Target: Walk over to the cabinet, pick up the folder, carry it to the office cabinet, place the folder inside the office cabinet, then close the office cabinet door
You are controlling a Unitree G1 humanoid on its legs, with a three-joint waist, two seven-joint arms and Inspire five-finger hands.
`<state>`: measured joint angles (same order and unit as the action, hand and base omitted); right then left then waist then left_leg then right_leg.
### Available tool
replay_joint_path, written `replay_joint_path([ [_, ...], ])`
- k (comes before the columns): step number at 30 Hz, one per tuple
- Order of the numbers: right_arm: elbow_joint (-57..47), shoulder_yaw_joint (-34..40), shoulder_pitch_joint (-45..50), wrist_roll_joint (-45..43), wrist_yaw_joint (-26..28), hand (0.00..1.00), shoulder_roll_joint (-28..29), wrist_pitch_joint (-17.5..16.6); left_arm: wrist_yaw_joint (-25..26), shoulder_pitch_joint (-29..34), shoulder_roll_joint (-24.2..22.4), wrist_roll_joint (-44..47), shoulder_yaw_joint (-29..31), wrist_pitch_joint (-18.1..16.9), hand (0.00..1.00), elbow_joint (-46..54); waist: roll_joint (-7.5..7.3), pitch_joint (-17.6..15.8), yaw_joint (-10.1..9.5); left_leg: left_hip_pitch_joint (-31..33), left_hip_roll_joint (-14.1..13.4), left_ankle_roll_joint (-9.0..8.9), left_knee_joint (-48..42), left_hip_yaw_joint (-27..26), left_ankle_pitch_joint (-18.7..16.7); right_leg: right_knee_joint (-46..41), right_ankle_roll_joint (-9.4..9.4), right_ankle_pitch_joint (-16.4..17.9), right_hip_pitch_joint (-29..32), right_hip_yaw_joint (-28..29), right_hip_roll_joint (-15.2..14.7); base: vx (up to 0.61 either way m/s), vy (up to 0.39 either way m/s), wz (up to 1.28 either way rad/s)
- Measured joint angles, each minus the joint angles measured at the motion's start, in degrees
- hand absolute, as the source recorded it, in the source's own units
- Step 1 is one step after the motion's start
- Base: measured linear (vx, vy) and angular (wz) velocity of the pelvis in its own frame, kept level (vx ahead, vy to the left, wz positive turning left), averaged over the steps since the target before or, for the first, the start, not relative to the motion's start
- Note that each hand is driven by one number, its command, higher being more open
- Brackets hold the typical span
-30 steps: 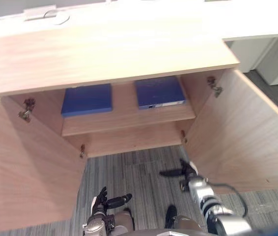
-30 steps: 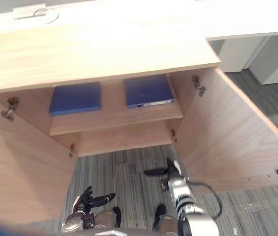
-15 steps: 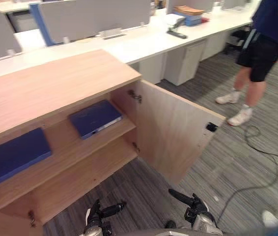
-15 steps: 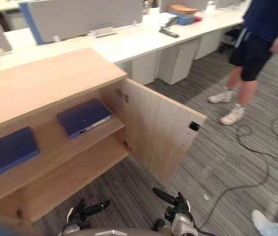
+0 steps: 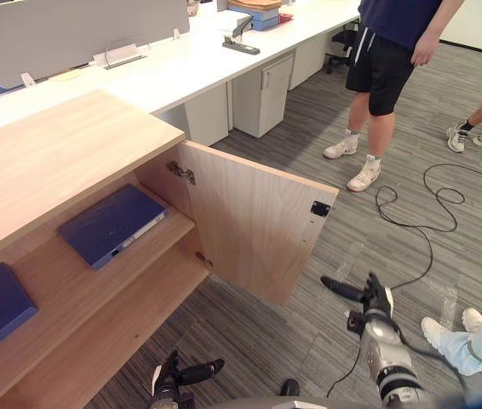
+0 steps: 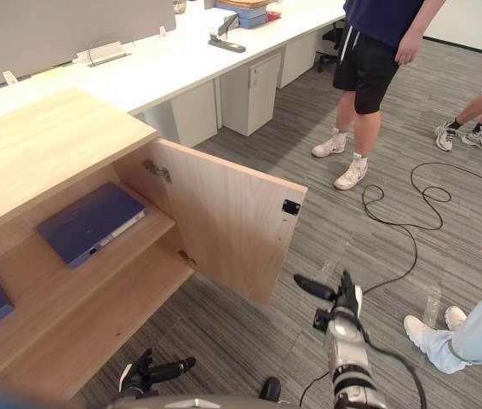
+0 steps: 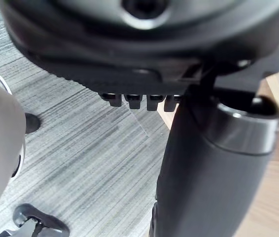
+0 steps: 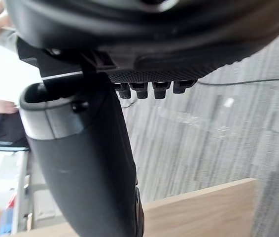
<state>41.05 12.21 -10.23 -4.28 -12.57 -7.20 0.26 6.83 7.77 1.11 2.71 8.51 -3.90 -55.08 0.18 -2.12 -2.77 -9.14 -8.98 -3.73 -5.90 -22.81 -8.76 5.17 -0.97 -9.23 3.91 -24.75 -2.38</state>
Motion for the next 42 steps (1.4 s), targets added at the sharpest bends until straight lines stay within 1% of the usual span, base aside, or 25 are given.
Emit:
replay_joint_path([
  [3, -1.8, -2.6, -3.6, 2.2, 0.8, 1.00, -1.9, -1.9, -0.1, 0.6, 0.7, -1.8, -0.4, 0.0, 1.00, 0.6, -0.03, -0.1, -0.05, -0.2, 0.6, -0.04, 0.5, 0.3, 0.0, 0.0, 0.35, -0.3, 0.0, 0.0, -0.3, -0.08, 0.043, 0.05],
  [6, -1.6, -2.8, -8.4, 2.2, 0.9, 1.00, -2.3, -2.1, -0.1, 0.8, 1.0, -2.4, -0.3, -0.5, 1.00, 1.1, -0.03, -0.7, -0.21, -0.1, 1.0, -0.08, 0.7, 1.5, 0.0, 0.0, 0.56, -0.7, -0.1, -0.2, -0.8, -0.07, 0.045, 0.05],
  [10, 1.7, -5.9, -16.2, 1.9, 0.8, 1.00, -4.1, -2.2, -0.3, 0.5, 1.2, -2.2, -0.3, -0.7, 1.00, 1.4, 0.19, -2.0, -0.62, -0.1, 1.3, -0.42, 0.8, 2.0, -0.3, 0.0, 0.51, -1.0, 0.0, -0.2, -1.1, -0.07, 0.035, 0.02],
  [13, 2.6, -7.2, -20.3, 1.3, 1.0, 1.00, -4.5, -2.2, -0.7, 0.1, 1.2, -1.3, -0.3, -0.9, 1.00, 1.5, 0.32, -2.7, -1.40, -0.1, 1.3, -0.44, 0.9, 2.3, -0.3, 0.0, 0.49, -1.0, 0.0, -0.1, -1.0, -0.05, 0.011, 0.00],
  [16, 3.5, -9.0, -22.6, -1.5, 1.0, 1.00, -5.0, -2.3, -1.0, 0.2, 1.2, -0.4, -0.3, -1.0, 1.00, 1.5, 0.49, -2.9, -1.53, 0.1, 1.3, -0.44, 0.9, 2.9, -0.3, 0.0, 0.46, -1.0, 0.1, -0.1, -1.0, -0.02, 0.001, 0.00],
  [21, 3.7, -13.0, -22.8, -3.5, 1.8, 1.00, -6.8, -2.6, -1.0, 0.3, 1.3, -0.4, -0.4, -1.0, 1.00, 1.5, 0.66, -3.0, -1.23, 0.1, 1.3, -0.45, 0.7, 2.9, -0.3, 0.0, 0.41, -1.1, 0.1, 0.2, -1.0, -0.01, 0.008, -0.02],
  [22, 3.7, -14.8, -22.8, -4.9, 1.9, 1.00, -7.2, -2.9, -1.0, 0.4, 1.3, 0.0, -0.4, -1.1, 1.00, 1.4, 0.73, -3.1, -0.96, 0.1, 1.3, -0.48, 0.6, 2.9, -0.2, 0.0, 0.40, -1.1, 0.2, 0.3, -1.0, -0.04, 0.006, -0.04],
  [24, 3.7, -17.3, -22.8, -4.9, 2.1, 1.00, -7.5, -3.2, -1.0, 0.5, 1.3, 0.1, -0.4, -1.1, 1.00, 1.4, 0.80, -3.1, -0.40, 0.0, 1.3, -0.52, 0.5, 2.9, -0.2, 0.0, 0.38, -1.1, 0.2, 0.4, -0.9, -0.03, 0.002, -0.04],
  [25, 3.6, -19.9, -22.7, -4.9, 2.7, 1.00, -8.4, -3.5, -0.9, 0.6, 1.3, 0.1, -0.5, -1.0, 1.00, 1.4, 0.85, -3.2, 0.09, 0.0, 1.3, -0.54, 0.5, 2.9, -0.2, 0.0, 0.36, -1.1, 0.2, 0.6, -0.9, -0.04, -0.002, -0.09],
  [29, 1.4, -27.6, -20.8, -5.1, 4.0, 1.00, -11.2, -4.0, -0.9, 0.6, 1.3, -0.1, -1.5, -1.2, 1.00, 1.3, 0.83, -3.3, 0.25, -0.2, 0.9, -0.56, 0.5, 2.9, -0.2, 0.0, 0.21, -1.0, 0.3, 1.4, -0.4, -0.05, -0.011, -0.12],
  [31, -2.8, -33.3, -17.6, -5.2, 6.5, 1.00, -13.6, -5.0, -0.9, 0.3, 1.3, -0.1, -1.6, -1.6, 1.00, 0.9, 0.66, -3.4, 0.38, -0.2, 0.5, -0.68, 0.8, 2.8, -0.2, 0.0, -0.02, -0.9, 0.9, 2.0, 0.0, -0.04, -0.017, -0.17],
  [32, -3.6, -34.9, -16.8, -5.2, 7.5, 1.00, -14.2, -5.2, -0.9, 0.3, 1.4, -0.1, -1.5, -1.7, 1.00, 0.6, 0.62, -3.4, 0.55, -0.2, 0.4, -0.78, 0.8, 2.8, -0.1, 0.0, -0.05, -0.8, 1.0, 2.1, 0.2, -0.04, -0.050, -0.15],
  [33, -6.8, -41.0, -14.4, -5.1, 10.1, 1.00, -16.2, -5.4, -1.0, 0.1, 1.4, -0.1, -1.5, -1.9, 1.00, -0.2, 0.55, -3.4, 1.25, -0.2, 0.0, -1.02, 0.9, 2.8, 0.0, 0.0, 0.05, -0.6, 1.0, 2.2, 0.6, -0.04, -0.049, -0.07],
  [35, -8.4, -45.1, -13.0, -4.8, 13.0, 1.00, -17.0, -5.4, -0.9, 0.1, 1.4, -0.1, -1.5, -1.9, 1.00, -0.4, 0.48, -3.4, 1.73, -0.2, -0.3, -1.13, 0.9, 2.8, 0.0, 0.0, -0.32, -0.3, 1.0, 2.2, 0.9, -0.03, -0.044, -0.04],
  [36, -9.4, -49.5, -11.9, -4.8, 15.7, 1.00, -17.5, -5.5, -1.0, 0.0, 1.4, -0.1, -1.6, -2.0, 1.00, -0.5, 0.44, -3.4, 1.75, -0.3, -0.7, -1.16, 0.8, 2.9, 0.0, 0.0, -0.46, -0.2, 1.0, 2.2, 1.3, -0.03, -0.060, -0.02],
  [37, -9.4, -53.1, -10.9, -4.7, 17.9, 1.00, -17.2, -5.5, -1.0, -0.1, 1.3, -0.1, -1.6, -2.2, 1.00, -0.5, 0.33, -3.4, 1.54, -0.3, -1.0, -1.21, 0.9, 2.9, 0.0, 0.0, -0.66, -0.1, 1.0, 2.2, 1.7, -0.03, -0.050, 0.00],
  [38, -9.4, -54.6, -10.5, -4.5, 19.3, 1.00, -16.9, -5.5, -1.0, -0.2, 1.3, -0.1, -1.6, -2.4, 1.00, -0.5, 0.26, -3.5, 1.38, -0.3, -1.2, -1.23, 1.0, 2.9, 0.0, 0.0, -0.72, 0.0, 1.0, 2.1, 1.8, -0.03, -0.051, 0.03],
  [39, -9.4, -56.4, -9.7, -4.1, 21.2, 1.00, -15.9, -5.4, -1.0, -0.3, 1.3, -0.1, -1.6, -2.4, 1.00, -0.5, 0.15, -3.5, 1.18, -0.3, -1.4, -1.32, 1.2, 3.0, 0.1, 0.0, -0.81, 0.1, 1.0, 2.0, 2.1, -0.02, -0.043, 0.05],
  [40, -9.4, -58.9, -8.3, -2.8, 23.7, 1.00, -13.7, -5.4, -0.9, -0.5, 1.3, -0.1, -1.6, -2.4, 1.00, -0.6, 0.05, -3.6, 0.92, -0.5, -1.7, -1.70, 1.6, 3.2, 0.2, 0.0, -0.93, 0.1, 1.0, 1.8, 2.4, -0.03, -0.046, 0.05],
  [42, -9.4, -60.9, -6.2, -2.5, 25.0, 1.00, -10.6, -5.3, -0.9, -1.4, 1.3, -0.1, -1.5, -2.5, 1.00, -1.7, -0.07, -3.7, 0.27, -0.6, -1.8, -1.93, 1.9, 3.2, 0.2, 0.0, -0.91, 0.1, 1.0, 1.6, 2.5, -0.03, -0.010, 0.05],
])
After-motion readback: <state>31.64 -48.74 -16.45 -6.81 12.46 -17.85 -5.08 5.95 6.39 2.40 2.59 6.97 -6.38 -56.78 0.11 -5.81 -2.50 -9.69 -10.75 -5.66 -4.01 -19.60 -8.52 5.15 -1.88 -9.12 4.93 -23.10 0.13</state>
